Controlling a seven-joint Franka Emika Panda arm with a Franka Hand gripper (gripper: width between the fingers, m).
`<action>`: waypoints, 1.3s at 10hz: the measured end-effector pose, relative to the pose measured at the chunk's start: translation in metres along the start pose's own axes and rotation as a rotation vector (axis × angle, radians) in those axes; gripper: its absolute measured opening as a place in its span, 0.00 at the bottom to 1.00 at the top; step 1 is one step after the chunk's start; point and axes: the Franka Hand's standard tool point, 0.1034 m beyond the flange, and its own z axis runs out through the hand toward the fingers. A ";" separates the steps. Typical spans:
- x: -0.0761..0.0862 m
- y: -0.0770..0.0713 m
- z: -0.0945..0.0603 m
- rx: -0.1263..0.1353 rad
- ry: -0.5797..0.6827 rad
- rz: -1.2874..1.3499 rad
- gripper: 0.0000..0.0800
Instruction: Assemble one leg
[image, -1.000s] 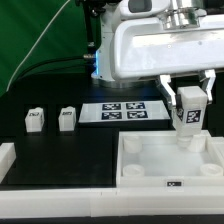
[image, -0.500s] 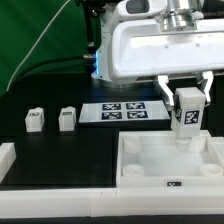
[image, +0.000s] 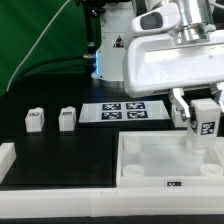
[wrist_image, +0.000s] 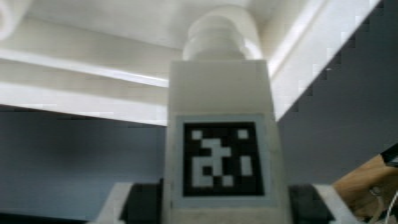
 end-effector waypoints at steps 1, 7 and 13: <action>0.000 -0.003 0.003 0.004 -0.002 -0.003 0.37; 0.010 -0.014 0.012 0.018 0.001 -0.022 0.37; 0.008 -0.008 0.015 0.011 0.009 -0.020 0.37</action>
Offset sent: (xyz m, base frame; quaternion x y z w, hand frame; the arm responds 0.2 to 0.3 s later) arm 0.0131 0.0161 -0.0068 -0.0104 0.0098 0.0142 0.9998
